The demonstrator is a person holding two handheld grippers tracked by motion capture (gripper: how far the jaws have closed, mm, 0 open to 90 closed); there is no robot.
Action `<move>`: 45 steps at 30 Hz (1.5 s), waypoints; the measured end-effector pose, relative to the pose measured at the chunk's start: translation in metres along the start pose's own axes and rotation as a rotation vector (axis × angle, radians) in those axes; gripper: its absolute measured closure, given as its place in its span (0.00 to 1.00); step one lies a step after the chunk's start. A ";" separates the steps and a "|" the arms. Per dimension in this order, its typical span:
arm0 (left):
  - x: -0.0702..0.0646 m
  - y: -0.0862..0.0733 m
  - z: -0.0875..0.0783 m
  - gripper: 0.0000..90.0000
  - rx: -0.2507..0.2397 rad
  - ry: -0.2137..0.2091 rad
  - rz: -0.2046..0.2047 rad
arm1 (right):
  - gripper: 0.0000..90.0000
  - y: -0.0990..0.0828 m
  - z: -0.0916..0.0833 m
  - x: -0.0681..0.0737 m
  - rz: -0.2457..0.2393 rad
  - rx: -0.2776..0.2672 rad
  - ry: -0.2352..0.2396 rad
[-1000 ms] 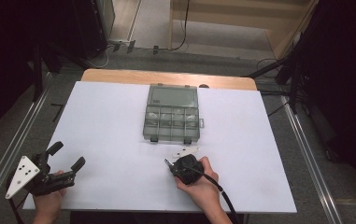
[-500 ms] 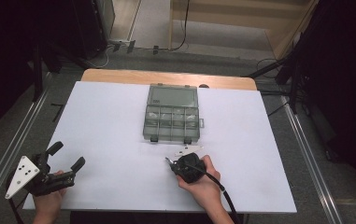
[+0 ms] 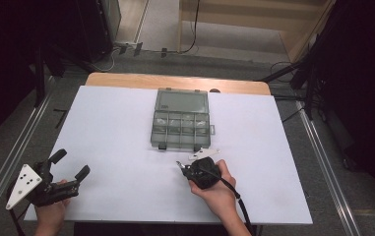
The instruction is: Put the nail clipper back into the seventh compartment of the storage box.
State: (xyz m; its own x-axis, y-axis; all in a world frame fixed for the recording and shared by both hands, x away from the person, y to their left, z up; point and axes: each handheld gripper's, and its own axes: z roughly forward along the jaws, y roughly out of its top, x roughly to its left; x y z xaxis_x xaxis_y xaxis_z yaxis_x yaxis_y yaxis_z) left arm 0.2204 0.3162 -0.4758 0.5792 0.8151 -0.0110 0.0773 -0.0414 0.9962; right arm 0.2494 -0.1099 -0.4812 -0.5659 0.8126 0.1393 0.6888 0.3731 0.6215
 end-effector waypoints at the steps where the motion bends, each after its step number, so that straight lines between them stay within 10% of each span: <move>1: 0.000 0.000 0.000 0.08 0.000 0.000 0.000 | 0.91 0.001 -0.001 -0.001 -0.002 -0.004 0.002; 45: 0.000 0.000 0.000 0.08 -0.001 -0.001 -0.004 | 0.91 0.029 -0.020 -0.025 0.038 -0.061 -0.023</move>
State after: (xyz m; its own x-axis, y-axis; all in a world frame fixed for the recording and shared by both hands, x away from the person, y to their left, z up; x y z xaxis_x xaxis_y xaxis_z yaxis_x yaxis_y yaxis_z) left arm 0.2203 0.3167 -0.4757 0.5797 0.8147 -0.0152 0.0787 -0.0374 0.9962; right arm 0.2746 -0.1287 -0.4519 -0.5285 0.8363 0.1460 0.6801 0.3142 0.6624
